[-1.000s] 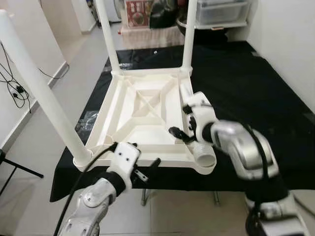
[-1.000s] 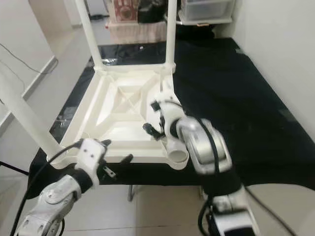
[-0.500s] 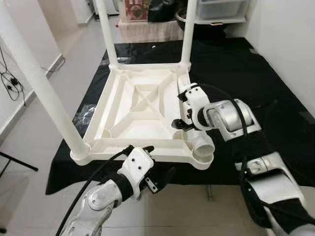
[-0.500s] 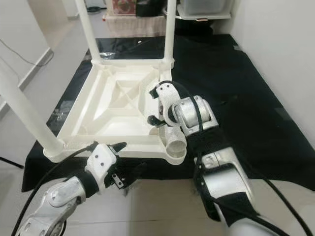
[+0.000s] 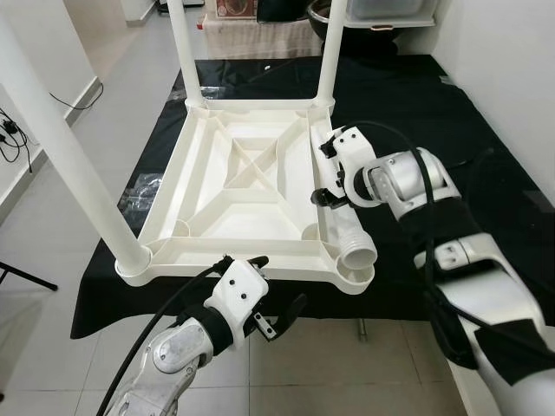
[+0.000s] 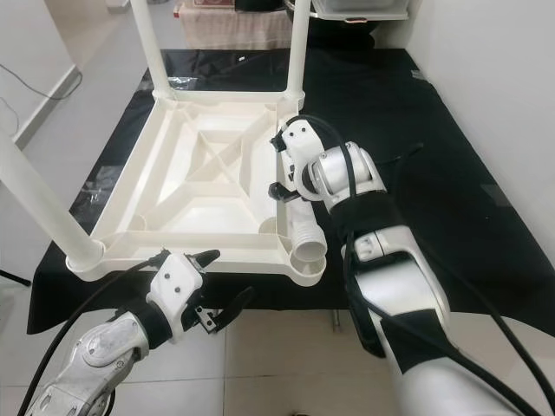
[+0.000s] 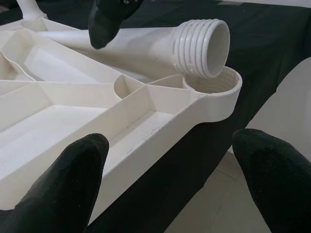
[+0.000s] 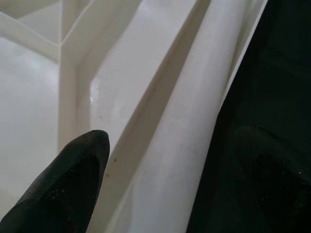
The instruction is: Building children table
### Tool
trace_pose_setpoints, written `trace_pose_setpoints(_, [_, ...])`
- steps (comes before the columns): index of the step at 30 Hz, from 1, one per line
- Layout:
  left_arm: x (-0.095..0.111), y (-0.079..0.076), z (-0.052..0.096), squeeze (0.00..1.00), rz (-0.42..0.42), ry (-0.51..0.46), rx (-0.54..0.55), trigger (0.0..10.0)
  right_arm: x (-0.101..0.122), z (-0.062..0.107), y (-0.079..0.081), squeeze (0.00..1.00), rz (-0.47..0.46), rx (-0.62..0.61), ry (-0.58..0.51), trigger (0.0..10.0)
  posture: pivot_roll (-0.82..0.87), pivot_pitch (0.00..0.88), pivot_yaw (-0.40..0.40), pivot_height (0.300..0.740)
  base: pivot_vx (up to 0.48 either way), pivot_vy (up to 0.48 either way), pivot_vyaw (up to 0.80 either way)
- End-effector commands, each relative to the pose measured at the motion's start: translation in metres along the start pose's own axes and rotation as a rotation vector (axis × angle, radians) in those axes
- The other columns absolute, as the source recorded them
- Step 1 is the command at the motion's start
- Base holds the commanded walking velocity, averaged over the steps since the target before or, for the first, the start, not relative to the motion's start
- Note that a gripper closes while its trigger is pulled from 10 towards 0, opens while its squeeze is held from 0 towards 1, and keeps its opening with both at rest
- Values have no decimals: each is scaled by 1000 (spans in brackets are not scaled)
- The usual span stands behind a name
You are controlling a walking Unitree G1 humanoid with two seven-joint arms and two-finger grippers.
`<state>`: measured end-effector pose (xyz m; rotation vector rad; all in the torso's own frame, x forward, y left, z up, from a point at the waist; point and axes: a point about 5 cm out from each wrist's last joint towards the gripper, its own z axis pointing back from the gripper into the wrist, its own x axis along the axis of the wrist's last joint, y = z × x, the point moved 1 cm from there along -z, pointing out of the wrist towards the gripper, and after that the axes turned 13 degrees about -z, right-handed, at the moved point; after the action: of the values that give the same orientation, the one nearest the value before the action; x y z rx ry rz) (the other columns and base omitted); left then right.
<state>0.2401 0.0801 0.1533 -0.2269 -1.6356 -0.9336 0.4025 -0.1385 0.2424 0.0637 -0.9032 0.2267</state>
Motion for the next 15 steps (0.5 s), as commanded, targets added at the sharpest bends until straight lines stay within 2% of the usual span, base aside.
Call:
trace_pose_setpoints(1, [0, -3, 1, 0, -3, 9, -5, 10000, 2, -1, 0, 0, -1, -2, 3, 10000, -75, 165, -29, 740, 0, 0, 0])
trace_pose_setpoints(5, [0, -3, 1, 0, -3, 9, -1, 10000, -2, -4, -1, 0, -4, -7, 24, 10000, -75, 165, -29, 740, 0, 0, 0])
trace_pose_setpoints(15, [1, -2, 2, 0, -5, 10, 1, 10000, -19, -12, -16, 0, -37, -50, 89, 10000, -78, 166, -29, 740, 0, 0, 0])
